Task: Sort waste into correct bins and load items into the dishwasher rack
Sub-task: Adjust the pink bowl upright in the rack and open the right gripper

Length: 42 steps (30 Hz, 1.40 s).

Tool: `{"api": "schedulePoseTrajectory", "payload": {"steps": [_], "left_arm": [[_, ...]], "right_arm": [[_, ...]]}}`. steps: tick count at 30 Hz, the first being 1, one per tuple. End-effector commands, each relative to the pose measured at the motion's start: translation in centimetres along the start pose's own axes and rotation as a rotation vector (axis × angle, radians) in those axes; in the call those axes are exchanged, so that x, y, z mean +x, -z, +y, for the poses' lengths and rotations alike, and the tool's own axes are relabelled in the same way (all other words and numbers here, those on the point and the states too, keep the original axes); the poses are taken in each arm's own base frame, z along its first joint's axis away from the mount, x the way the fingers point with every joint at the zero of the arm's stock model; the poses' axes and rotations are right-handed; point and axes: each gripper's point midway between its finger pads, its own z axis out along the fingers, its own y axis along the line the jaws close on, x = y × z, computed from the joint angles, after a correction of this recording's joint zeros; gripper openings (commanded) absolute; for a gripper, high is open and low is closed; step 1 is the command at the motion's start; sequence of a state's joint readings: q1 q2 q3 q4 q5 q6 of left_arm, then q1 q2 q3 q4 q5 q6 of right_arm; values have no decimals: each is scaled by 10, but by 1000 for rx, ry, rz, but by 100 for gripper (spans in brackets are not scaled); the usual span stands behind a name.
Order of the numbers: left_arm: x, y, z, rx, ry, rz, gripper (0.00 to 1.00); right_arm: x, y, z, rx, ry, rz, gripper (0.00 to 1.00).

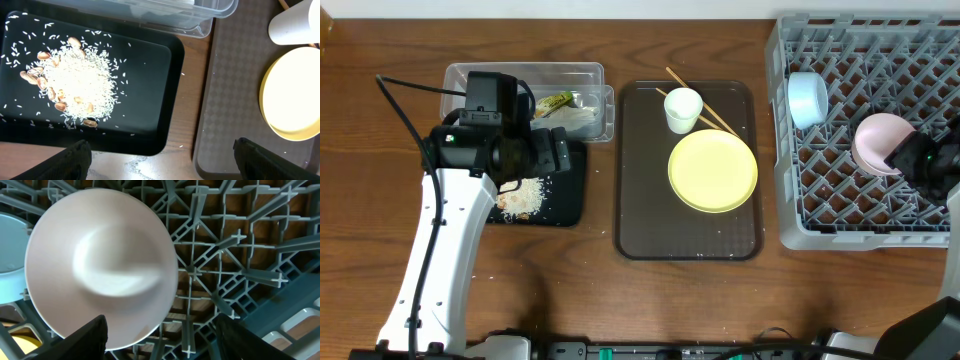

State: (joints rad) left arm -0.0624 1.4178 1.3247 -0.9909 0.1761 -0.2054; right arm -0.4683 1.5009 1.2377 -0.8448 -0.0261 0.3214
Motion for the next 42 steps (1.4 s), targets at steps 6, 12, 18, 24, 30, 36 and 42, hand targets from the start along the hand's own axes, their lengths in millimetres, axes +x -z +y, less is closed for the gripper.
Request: {"api": "schedulePoseTrajectory", "payload": {"steps": [6, 12, 18, 24, 30, 36, 42], "left_arm": [[-1, -1, 3, -14, -3, 1, 93], [-1, -1, 3, -14, -3, 1, 93], [-1, -1, 3, -14, -3, 1, 93], [-1, -1, 3, -14, -3, 1, 93], [-1, -1, 3, -14, -3, 1, 93], [-1, -1, 3, -14, -3, 1, 93], [-1, -1, 3, -14, -3, 1, 93]], "right_arm": [[-1, -21, -3, 21, 9, 36, 66], [-2, -34, -3, 26, 8, 50, 59], [-9, -40, -1, 17, 8, 21, 46], [-14, -41, 1, 10, 5, 2, 35], [-13, -41, 1, 11, 5, 5, 33], [-4, -46, -2, 20, -9, 33, 35], [-5, -48, -2, 15, -27, 21, 1]]}}
